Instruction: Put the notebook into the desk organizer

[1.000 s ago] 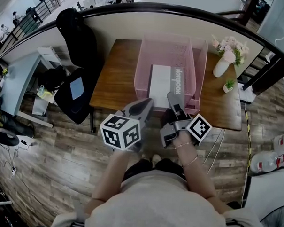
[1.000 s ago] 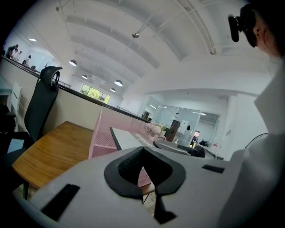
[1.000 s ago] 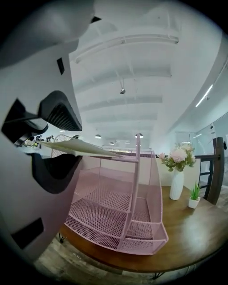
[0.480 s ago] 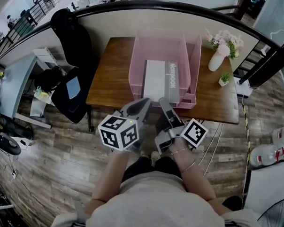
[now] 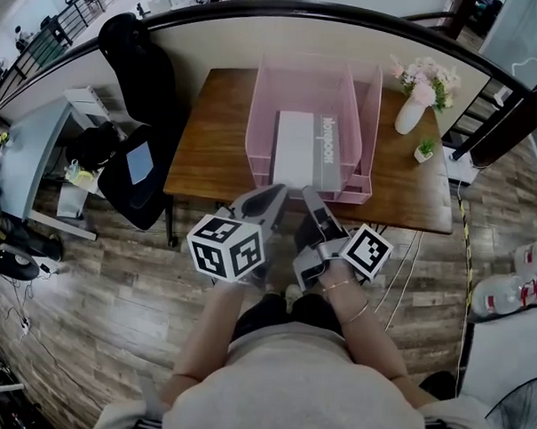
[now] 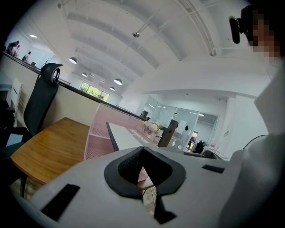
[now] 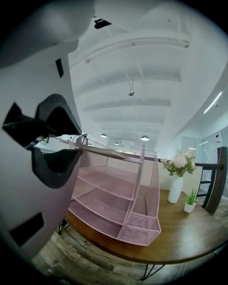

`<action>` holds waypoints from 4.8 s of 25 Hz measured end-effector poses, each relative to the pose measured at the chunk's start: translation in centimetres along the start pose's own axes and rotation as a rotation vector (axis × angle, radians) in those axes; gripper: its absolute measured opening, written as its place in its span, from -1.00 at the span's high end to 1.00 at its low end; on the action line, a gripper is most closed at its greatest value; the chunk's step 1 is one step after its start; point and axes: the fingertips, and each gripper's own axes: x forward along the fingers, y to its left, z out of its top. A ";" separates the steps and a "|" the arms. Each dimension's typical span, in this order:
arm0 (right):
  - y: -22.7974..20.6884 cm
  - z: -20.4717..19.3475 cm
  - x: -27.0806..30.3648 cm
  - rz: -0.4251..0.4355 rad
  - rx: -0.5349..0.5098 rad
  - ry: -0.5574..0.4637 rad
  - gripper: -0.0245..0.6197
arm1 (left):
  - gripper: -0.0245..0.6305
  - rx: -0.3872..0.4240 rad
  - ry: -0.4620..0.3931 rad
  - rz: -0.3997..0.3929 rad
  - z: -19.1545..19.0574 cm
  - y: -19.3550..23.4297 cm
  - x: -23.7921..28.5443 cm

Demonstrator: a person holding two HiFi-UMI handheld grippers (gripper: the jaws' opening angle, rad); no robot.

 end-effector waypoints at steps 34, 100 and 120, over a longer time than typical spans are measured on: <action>-2.9 2.5 5.3 -0.023 -0.020 0.094 0.70 | 0.89 0.010 0.019 -0.023 1.6 2.7 4.2; 5.2 -1.0 1.3 -0.047 -1.362 0.222 0.89 | 0.89 0.149 0.007 -0.025 -0.2 0.0 0.3; 2.7 -2.6 0.2 -0.082 -1.345 0.318 0.90 | 0.89 0.230 0.145 -0.032 -2.8 -0.1 1.0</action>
